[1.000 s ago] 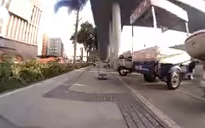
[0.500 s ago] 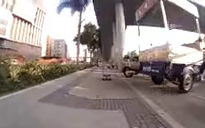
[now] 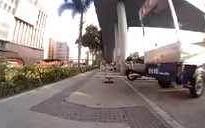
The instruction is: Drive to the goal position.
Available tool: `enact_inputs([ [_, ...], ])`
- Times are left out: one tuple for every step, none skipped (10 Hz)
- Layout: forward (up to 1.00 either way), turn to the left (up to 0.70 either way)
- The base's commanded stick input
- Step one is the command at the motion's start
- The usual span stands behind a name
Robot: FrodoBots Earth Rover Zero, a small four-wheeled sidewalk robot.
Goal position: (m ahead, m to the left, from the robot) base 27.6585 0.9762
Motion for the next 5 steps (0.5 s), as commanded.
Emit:
enact_inputs([
  [0.45, 0.0],
  [0.45, 0.0],
  [0.45, 0.0],
  [0.45, 0.0],
  [0.45, 0.0],
])
